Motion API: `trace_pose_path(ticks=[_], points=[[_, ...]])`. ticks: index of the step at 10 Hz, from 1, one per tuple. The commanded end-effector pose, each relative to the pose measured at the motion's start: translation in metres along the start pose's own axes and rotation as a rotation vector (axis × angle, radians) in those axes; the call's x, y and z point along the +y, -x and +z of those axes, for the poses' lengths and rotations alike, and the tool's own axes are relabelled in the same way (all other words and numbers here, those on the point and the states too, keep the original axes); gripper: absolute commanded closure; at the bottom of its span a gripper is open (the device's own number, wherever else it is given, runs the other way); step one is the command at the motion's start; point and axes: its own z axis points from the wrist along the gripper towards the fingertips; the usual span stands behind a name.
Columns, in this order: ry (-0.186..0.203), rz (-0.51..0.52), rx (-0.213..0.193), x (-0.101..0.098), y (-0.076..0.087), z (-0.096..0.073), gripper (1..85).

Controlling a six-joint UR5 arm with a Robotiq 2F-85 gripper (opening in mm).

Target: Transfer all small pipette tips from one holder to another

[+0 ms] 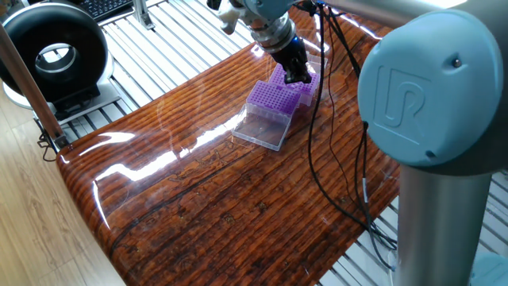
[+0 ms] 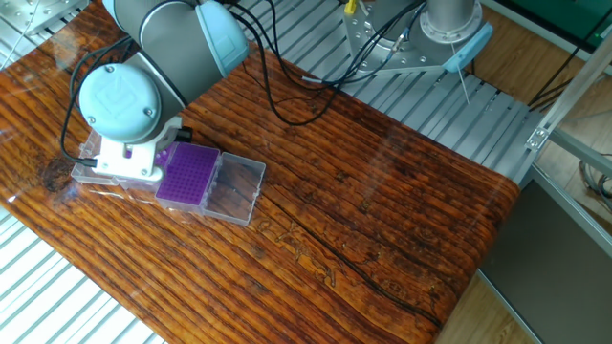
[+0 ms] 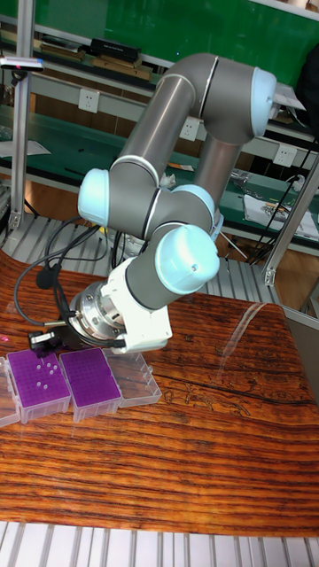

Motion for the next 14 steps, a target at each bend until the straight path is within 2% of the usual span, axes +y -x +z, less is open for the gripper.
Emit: trace_pose_path(ticks=[1,6,8,9,11,12,13,14], points=[[0.01,0.007,-0.007,0.003,0.006,-0.002,84.3],[0.001,0.001,-0.014,-0.002,0.008,-0.004,84.3],[0.02,-0.011,-0.005,0.0,0.004,-0.004,83.0],[0.018,-0.023,0.003,-0.002,0.001,-0.003,72.3],[0.045,0.002,-0.025,0.005,0.008,-0.004,72.0],[0.039,0.016,-0.03,0.005,0.008,-0.005,67.3],[0.049,0.042,-0.048,0.008,0.011,-0.008,67.3],[0.044,0.074,-0.051,0.007,0.012,-0.008,72.3]])
